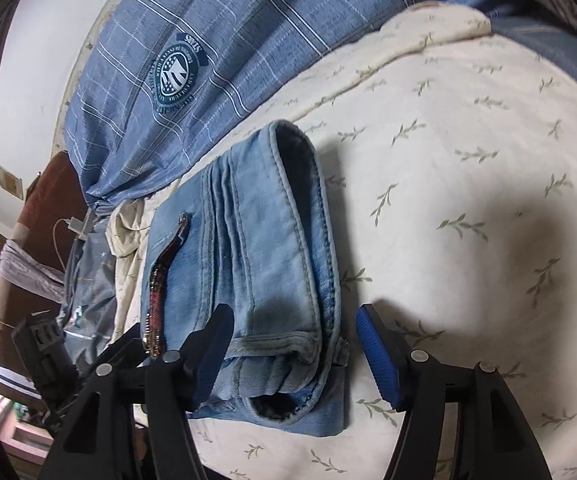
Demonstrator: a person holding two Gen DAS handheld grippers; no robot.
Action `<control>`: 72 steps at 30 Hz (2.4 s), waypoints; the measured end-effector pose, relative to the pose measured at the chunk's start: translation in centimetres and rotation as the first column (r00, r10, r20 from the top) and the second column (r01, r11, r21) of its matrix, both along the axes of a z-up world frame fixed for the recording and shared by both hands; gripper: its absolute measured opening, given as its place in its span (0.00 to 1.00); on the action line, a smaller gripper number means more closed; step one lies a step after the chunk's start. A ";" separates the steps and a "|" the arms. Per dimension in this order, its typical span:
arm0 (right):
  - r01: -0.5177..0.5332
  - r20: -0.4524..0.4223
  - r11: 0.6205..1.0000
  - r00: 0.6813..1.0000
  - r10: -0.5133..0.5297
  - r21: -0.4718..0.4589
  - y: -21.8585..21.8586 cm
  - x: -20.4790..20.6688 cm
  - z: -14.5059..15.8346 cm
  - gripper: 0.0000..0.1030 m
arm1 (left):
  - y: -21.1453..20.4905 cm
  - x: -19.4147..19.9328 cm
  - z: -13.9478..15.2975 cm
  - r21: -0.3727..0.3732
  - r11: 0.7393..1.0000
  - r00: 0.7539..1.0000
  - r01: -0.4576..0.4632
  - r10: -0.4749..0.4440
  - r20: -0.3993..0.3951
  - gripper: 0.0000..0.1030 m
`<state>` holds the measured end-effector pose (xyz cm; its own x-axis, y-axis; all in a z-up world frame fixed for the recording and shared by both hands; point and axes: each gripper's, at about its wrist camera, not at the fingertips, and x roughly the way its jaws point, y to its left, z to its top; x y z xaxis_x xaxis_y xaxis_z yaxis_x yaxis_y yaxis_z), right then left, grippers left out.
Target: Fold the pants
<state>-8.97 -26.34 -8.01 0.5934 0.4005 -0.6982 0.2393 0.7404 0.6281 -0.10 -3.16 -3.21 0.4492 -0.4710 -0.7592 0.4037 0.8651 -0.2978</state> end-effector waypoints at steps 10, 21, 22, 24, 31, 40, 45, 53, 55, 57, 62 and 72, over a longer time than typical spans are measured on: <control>-0.006 -0.011 0.996 1.000 0.007 0.092 -0.8 0.3 -0.9 0.67 | 0.7 1.8 -0.1 -0.097 0.995 0.998 0.036 -0.041 -0.047 1.00; -0.035 -0.032 0.966 0.999 0.044 0.256 -1.9 0.6 -2.5 0.69 | -0.2 3.8 -1.0 -0.175 0.970 0.970 0.169 -0.195 -0.146 1.00; -0.038 -0.032 0.963 0.998 0.048 0.268 -2.0 0.6 -2.6 0.70 | 0.1 4.0 -1.1 -0.194 0.965 0.965 0.174 -0.206 -0.162 1.00; -0.044 -0.028 0.953 0.998 0.055 0.300 -2.1 0.7 -2.9 0.70 | 0.5 4.5 -1.6 -0.224 0.957 0.954 0.183 -0.228 -0.194 1.00; -0.083 -0.005 0.945 0.996 0.089 0.316 -1.5 1.4 -2.8 0.73 | 0.9 5.7 -3.1 -0.285 0.931 0.917 0.228 -0.304 -0.259 1.00; -0.112 0.042 0.932 0.994 0.104 0.344 0.1 2.5 -3.0 0.74 | 1.5 6.2 -3.5 -0.349 0.916 0.909 0.196 -0.303 -0.285 0.99; -0.096 0.050 0.946 0.995 0.085 0.310 0.7 2.2 -2.8 0.70 | 2.0 6.6 -3.5 -0.394 0.905 0.912 0.161 -0.289 -0.292 0.90; -0.068 0.050 0.954 0.997 0.056 0.292 0.5 1.7 -2.9 0.62 | 2.7 7.1 -3.3 -0.456 0.881 0.915 0.127 -0.282 -0.289 0.76; -0.066 0.053 0.958 0.997 0.053 0.279 0.7 1.6 -2.8 0.62 | 2.9 7.1 -3.4 -0.447 0.886 0.918 0.123 -0.273 -0.289 0.61; -0.063 0.056 0.961 0.997 0.050 0.268 0.8 1.6 -2.7 0.60 | 3.3 7.2 -3.7 -0.446 0.888 0.919 0.112 -0.263 -0.293 0.54; -0.064 0.079 0.977 0.996 0.049 0.205 1.7 1.4 -1.8 0.55 | 3.3 7.1 -3.3 -0.439 0.891 0.930 0.116 -0.253 -0.267 0.44; -0.072 0.165 0.997 0.984 0.064 0.042 3.4 1.3 1.0 0.51 | 3.7 6.5 -2.0 -0.420 0.896 0.949 0.143 -0.245 -0.199 0.39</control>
